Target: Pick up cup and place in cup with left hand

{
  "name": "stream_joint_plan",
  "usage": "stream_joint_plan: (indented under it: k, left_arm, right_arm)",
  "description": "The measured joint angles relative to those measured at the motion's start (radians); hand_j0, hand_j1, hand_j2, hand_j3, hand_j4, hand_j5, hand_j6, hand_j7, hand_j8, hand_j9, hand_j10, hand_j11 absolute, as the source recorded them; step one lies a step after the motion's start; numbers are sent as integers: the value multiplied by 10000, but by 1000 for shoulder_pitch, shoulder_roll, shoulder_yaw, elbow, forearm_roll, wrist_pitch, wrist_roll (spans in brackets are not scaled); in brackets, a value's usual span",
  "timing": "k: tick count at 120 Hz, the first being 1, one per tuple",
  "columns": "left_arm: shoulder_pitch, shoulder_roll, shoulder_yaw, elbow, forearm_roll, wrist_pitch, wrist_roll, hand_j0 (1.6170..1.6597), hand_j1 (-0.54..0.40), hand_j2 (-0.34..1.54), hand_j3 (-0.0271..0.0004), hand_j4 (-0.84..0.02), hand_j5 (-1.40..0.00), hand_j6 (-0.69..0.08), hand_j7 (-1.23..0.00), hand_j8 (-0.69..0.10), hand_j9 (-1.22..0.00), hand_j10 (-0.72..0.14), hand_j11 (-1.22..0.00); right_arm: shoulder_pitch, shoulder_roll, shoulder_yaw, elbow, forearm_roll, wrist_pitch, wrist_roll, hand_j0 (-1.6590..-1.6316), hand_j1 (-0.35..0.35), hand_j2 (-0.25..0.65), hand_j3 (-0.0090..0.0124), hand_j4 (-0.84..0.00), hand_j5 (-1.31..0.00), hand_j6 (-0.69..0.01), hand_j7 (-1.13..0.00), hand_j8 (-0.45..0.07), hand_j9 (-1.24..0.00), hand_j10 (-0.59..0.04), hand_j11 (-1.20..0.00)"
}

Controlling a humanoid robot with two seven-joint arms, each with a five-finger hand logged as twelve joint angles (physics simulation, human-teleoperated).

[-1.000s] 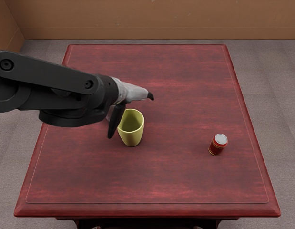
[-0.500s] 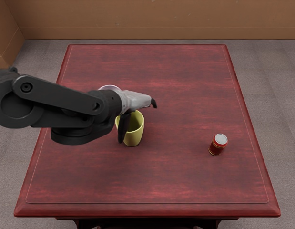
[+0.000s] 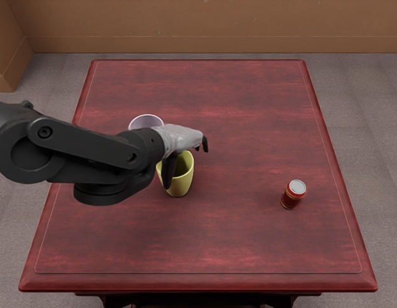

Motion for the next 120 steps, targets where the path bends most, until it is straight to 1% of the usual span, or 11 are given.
stream_joint_plan:
  k: [24, 34, 41, 44, 48, 57, 58, 61, 73, 85, 120]
  left_arm:
    - [4, -5, 0, 0, 1, -3, 0, 16581, -526, 678, 0, -3357, -4357, -3360, -4357, -3359, -4357, -3356, -4356]
    - [6, -5, 0, 0, 1, -6, 4, 16576, -1095, 991, 0, -3593, -4790, -3599, -4785, -3603, -4781, -3603, -4779]
    - [11, -4, 0, 0, 3, -9, 6, 16563, -1669, 1302, 0, -3750, -5031, -3766, -5017, -3198, -5084, -3724, -5071]
    - [12, -4, 0, 0, 4, -11, 7, 16551, -2022, 1538, 0, -3717, -5218, -3739, -5194, -2939, -5234, -3517, -5209]
    - [12, -3, 0, 0, 4, -11, 8, 16557, -2128, 1995, 0, -3814, -5288, -3837, -5262, -2709, -5288, -3388, -5259]
    - [12, -3, 1, 0, 3, -13, 16, 16545, -2939, 2753, 0, -3847, -5662, -3364, -5641, -1771, -5520, -2754, -5449]
    - [12, -3, 1, 0, 3, -13, 17, 16546, -3077, 3237, 0, -3863, -5685, -3291, -5669, -1775, -5540, -2695, -5458]
    - [11, -3, 1, 0, 1, -13, 17, 16544, -2676, 2843, 0, -3911, -5717, -3198, -5740, -1741, -5619, -2459, -5543]
    - [-1, -1, 0, -1, -3, -17, 20, 16543, -1832, 1874, 0, -4045, -5808, -3550, -5833, -2427, -5750, -3002, -5669]
    - [-30, 11, -2, -2, -6, -35, 21, 16549, -1365, 1275, 0, -4136, -5831, -3829, -5847, -2858, -5795, -3333, -5715]
    - [-116, 57, -32, -6, -21, -128, 20, 16558, -1018, 677, 0, -4292, -5838, -4243, -5881, -3101, -5806, -3540, -5781]
  right_arm:
    - [0, 0, 0, 0, 0, 0, 0, -16581, -3491, 0, 0, -4, -1, -7, 0, -5, -1, -4, 0]
    - [0, 0, 0, 0, 0, 0, 0, -16581, -3491, 0, 0, -5, -1, -7, 0, -5, -1, -4, 0]
    - [0, 0, 0, 0, 0, 0, 0, -16581, -3491, 0, 0, -5, -1, -7, 0, -6, -1, -5, 0]
    - [0, 0, 0, 0, 0, 0, 0, -16581, -3491, -1, 0, -5, -1, -7, 0, -6, -1, -5, 0]
    - [0, 0, 0, 0, 0, 0, 0, -16581, -3491, 0, 0, -5, -1, -7, 0, -6, -1, -5, 0]
    - [0, 0, 0, 0, 0, 0, 0, -16581, -3491, 0, 0, -4, -1, -6, 0, -5, -1, -4, 0]
    - [0, 0, 0, 0, 0, 0, 0, -16581, -3491, 0, 0, -4, -1, -6, 0, -5, -1, -4, 0]
    - [0, 0, 0, 0, 0, 0, 0, -16581, -3491, 1, 0, -4, -1, -6, 0, -5, -1, -3, 0]
    - [0, 0, 0, 0, 0, 0, 0, -16581, -3491, 0, 0, -4, -1, -6, 0, -5, -1, -3, 0]
    - [0, 0, 0, 0, 0, 0, 0, -16581, -3491, 0, 0, -4, -1, -6, 0, -5, 0, -3, 0]
    - [0, 0, 0, 0, 0, 0, 0, -16581, -3491, 0, 0, -4, -1, -6, 0, -5, 0, -3, 0]
